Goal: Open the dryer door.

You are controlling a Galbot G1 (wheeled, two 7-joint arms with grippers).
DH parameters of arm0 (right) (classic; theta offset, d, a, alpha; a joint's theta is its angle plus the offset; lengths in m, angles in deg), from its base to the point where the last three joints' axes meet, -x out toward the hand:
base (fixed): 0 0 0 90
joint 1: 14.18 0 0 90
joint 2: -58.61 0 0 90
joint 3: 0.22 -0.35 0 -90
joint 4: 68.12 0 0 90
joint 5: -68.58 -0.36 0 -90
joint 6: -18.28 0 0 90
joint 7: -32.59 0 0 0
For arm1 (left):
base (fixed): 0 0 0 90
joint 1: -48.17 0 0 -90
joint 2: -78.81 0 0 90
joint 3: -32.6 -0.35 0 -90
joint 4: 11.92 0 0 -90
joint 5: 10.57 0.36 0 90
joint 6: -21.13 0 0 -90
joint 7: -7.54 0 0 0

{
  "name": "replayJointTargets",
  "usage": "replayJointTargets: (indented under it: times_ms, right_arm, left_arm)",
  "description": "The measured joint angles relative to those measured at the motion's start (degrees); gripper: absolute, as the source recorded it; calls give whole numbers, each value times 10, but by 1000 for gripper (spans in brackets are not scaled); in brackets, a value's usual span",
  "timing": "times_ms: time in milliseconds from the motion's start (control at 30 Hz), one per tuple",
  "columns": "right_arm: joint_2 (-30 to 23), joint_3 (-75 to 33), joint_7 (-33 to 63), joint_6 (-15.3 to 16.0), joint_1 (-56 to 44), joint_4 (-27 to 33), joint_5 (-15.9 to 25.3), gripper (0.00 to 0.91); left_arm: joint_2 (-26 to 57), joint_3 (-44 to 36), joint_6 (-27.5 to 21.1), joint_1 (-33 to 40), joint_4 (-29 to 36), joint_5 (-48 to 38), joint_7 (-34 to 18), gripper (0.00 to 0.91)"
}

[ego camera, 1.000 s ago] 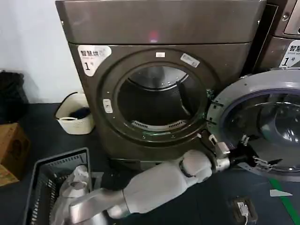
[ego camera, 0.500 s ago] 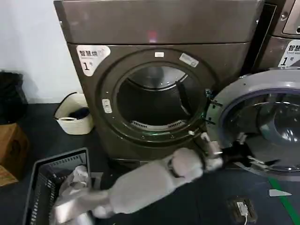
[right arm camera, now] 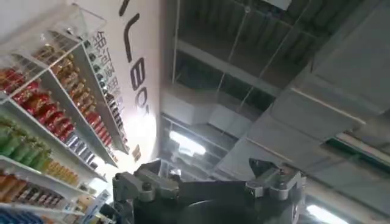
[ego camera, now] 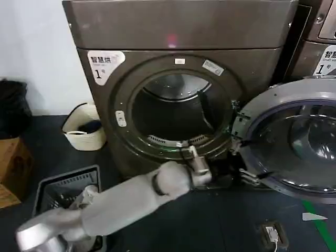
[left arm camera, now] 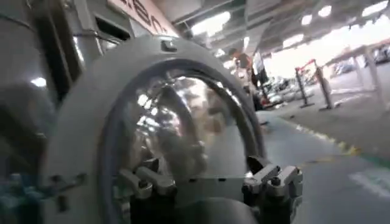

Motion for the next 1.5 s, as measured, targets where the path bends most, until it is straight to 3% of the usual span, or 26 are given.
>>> replayJointTargets:
  times_ms: [600, 767, 1100, 1500]
  right_arm:
    - [6, 8, -6, -4, 15, 5, 1, 907]
    - [8, 7, -8, -6, 15, 6, 2, 907]
    - [13, -1, -10, -11, 9, 17, 1, 907]
    - [27, -17, -13, -18, -4, 37, -1, 907]
  left_arm:
    - [256, -108, 153, 75, 65, 35, 12, 907]
    - [331, -156, 155, 111, 69, 48, 22, 907]
    - [449, -261, 105, 193, 93, 50, 42, 907]
    - [522, -406, 95, 283, 49, 75, 59, 907]
